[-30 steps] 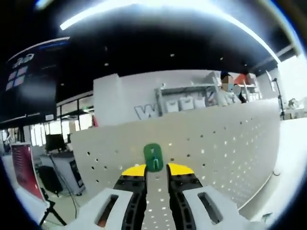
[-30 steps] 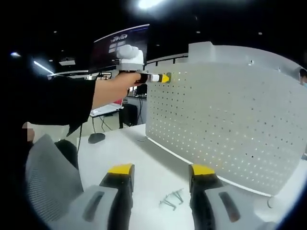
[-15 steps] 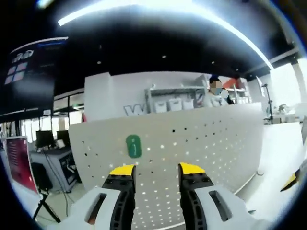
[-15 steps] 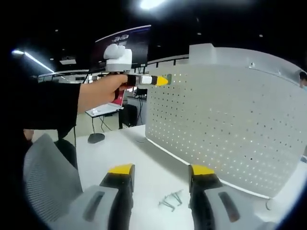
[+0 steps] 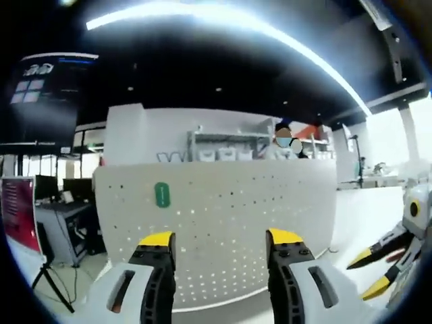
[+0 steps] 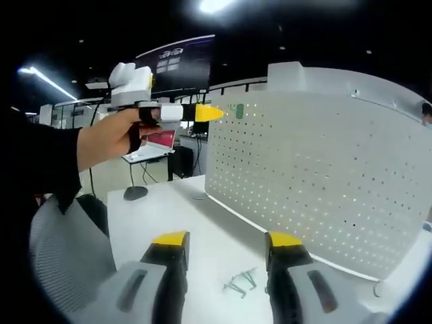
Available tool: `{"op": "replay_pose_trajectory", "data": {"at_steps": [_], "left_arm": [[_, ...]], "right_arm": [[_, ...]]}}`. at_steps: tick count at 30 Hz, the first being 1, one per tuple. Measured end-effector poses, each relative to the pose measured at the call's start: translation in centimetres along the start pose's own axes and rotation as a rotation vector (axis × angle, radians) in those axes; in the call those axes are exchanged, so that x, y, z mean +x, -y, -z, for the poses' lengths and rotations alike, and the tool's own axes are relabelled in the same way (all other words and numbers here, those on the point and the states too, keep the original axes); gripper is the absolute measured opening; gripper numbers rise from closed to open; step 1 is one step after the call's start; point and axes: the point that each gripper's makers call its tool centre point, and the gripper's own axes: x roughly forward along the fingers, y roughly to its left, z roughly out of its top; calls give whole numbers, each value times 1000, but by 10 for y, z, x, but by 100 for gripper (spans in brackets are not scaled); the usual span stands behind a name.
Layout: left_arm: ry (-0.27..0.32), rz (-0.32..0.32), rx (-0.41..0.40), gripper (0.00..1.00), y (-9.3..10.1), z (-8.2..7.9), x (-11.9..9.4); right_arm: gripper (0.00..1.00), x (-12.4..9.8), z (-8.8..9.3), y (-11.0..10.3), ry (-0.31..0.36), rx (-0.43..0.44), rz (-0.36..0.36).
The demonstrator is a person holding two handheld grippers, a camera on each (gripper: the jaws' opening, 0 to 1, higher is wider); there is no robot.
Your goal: Insert the hook assembly into the mounting plate slot until the hook locks in place.
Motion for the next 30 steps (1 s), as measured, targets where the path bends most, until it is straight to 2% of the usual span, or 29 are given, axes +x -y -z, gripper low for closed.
{"op": "replay_pose_trajectory", "data": {"at_steps": [12, 20, 30], "left_arm": [[-20, 70, -30, 62, 38, 18, -49], [-46, 51, -61, 61, 38, 37, -70], [-70, 52, -91, 61, 40, 57, -84]], "right_arm": [[43, -3, -2, 3, 7, -5, 14], [43, -12, -9, 18, 24, -4, 58], [43, -32, -11, 55, 23, -11, 157]]}}
